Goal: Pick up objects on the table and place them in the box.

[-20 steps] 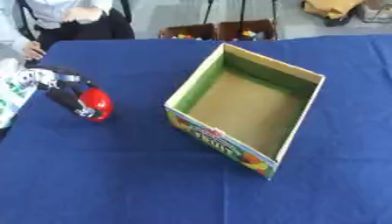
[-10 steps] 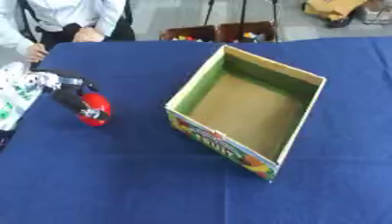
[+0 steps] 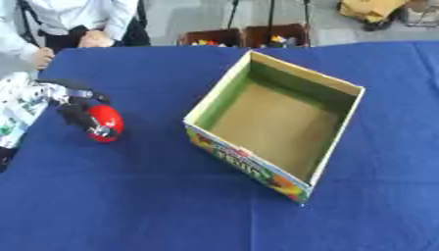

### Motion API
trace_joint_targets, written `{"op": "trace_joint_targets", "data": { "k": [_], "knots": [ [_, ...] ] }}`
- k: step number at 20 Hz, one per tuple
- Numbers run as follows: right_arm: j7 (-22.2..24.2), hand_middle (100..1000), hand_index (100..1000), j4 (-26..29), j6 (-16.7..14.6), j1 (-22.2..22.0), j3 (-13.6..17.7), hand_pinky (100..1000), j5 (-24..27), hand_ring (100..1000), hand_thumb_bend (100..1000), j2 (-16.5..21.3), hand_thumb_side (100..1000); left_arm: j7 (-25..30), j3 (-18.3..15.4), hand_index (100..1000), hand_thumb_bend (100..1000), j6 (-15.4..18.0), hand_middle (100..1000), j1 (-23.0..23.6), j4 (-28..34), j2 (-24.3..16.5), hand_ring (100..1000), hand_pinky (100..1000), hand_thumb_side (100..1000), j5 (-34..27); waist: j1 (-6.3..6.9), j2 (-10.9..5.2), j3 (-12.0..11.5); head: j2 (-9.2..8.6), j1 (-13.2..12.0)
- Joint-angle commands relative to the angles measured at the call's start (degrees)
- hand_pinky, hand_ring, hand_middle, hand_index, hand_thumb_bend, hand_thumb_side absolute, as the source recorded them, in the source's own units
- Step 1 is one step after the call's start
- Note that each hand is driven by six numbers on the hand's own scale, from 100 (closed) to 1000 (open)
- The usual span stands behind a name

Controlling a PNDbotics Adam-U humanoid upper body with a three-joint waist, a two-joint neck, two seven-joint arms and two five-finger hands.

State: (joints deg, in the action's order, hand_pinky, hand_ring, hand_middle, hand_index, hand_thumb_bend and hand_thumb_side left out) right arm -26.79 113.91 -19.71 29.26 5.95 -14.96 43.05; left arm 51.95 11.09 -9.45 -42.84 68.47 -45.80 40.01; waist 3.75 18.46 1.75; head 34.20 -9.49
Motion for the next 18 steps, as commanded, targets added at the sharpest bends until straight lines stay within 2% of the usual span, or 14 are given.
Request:
{"op": "trace_joint_targets", "data": {
  "k": [1,7,13,18],
  "knots": [
    [0.0,732,826,0.7,0.0,0.8,0.4,724,0.5,754,100,1.0,1000,0.0,-0.1,1000,486,0.2,1000,-0.5,-0.5,-1.2,750,454,530,0.4,0.72,-0.03,0.0,-0.36,-0.2],
    [-0.1,728,825,0.7,0.0,0.7,0.5,725,0.5,754,100,0.9,1000,0.0,0.3,1000,464,0.3,988,-0.2,-1.4,-1.1,726,431,511,0.0,0.72,0.0,0.0,-0.45,-0.3],
    [-0.2,726,825,0.7,0.1,0.6,0.7,727,0.5,754,100,0.7,1000,0.0,-0.3,1000,467,-0.1,904,-0.4,-0.2,-0.8,689,388,487,-0.1,0.65,0.14,0.1,-0.69,-0.4],
    [-0.4,725,825,0.7,0.1,0.4,0.7,728,0.3,754,100,0.6,1000,-0.7,-0.7,1000,455,-0.5,858,-0.4,0.6,-0.5,685,380,510,0.3,0.62,0.34,0.2,-0.61,-0.4]
  ]
}}
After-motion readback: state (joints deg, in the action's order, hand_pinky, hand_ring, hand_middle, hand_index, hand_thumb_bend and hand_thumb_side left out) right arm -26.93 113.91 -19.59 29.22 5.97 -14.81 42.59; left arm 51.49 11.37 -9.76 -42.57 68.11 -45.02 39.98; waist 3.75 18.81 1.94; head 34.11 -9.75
